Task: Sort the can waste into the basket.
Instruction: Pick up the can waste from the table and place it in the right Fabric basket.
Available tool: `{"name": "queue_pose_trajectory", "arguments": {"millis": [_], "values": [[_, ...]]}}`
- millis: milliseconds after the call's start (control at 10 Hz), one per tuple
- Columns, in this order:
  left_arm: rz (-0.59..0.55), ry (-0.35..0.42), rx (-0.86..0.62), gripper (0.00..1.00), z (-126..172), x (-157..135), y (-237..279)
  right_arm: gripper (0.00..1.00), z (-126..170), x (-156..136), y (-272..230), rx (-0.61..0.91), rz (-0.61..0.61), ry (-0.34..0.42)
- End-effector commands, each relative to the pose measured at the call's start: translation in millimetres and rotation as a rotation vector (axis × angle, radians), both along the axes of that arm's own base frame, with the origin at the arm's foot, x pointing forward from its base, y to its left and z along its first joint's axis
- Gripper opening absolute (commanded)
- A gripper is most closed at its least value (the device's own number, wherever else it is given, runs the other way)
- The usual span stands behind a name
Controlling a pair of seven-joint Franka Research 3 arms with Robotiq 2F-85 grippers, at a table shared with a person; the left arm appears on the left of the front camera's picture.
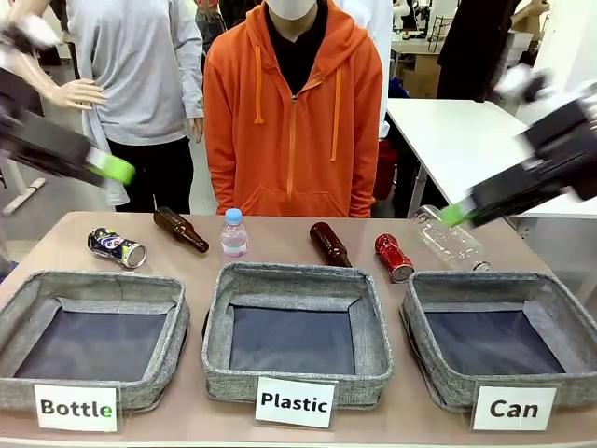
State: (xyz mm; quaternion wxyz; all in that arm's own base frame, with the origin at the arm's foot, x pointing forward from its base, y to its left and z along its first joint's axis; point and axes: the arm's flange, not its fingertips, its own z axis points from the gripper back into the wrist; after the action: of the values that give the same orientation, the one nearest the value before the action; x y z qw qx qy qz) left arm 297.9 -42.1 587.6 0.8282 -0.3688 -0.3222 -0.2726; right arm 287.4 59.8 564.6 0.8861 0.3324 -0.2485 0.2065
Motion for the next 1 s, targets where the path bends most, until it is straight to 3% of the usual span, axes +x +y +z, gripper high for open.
{"name": "queue_pose_trajectory", "arguments": {"millis": [0, 100, 400, 600, 800, 900], "values": [[0.148, -0.003, -0.131, 1.0, -57, -32, 93, 1.0, -42, -35, -93, 0.241, -0.164, -0.012], [0.261, -0.008, -0.206, 1.0, -81, -42, 133, 1.0, -56, -47, -127, 0.338, -0.229, -0.019], [0.602, 0.098, -0.451, 1.0, -167, -68, 218, 1.0, -119, -66, -210, 0.589, -0.462, 0.032], [0.72, 0.138, -0.599, 1.0, -209, -91, 229, 1.0, -153, -72, -238, 0.637, -0.614, 0.093], [0.772, 0.167, -0.634, 1.0, -216, -92, 216, 1.0, -165, -62, -233, 0.59, -0.652, 0.114], [0.733, 0.196, -0.583, 1.0, -169, -68, 338, 1.0, -121, -54, -314, 0.631, -0.631, 0.127]]}}
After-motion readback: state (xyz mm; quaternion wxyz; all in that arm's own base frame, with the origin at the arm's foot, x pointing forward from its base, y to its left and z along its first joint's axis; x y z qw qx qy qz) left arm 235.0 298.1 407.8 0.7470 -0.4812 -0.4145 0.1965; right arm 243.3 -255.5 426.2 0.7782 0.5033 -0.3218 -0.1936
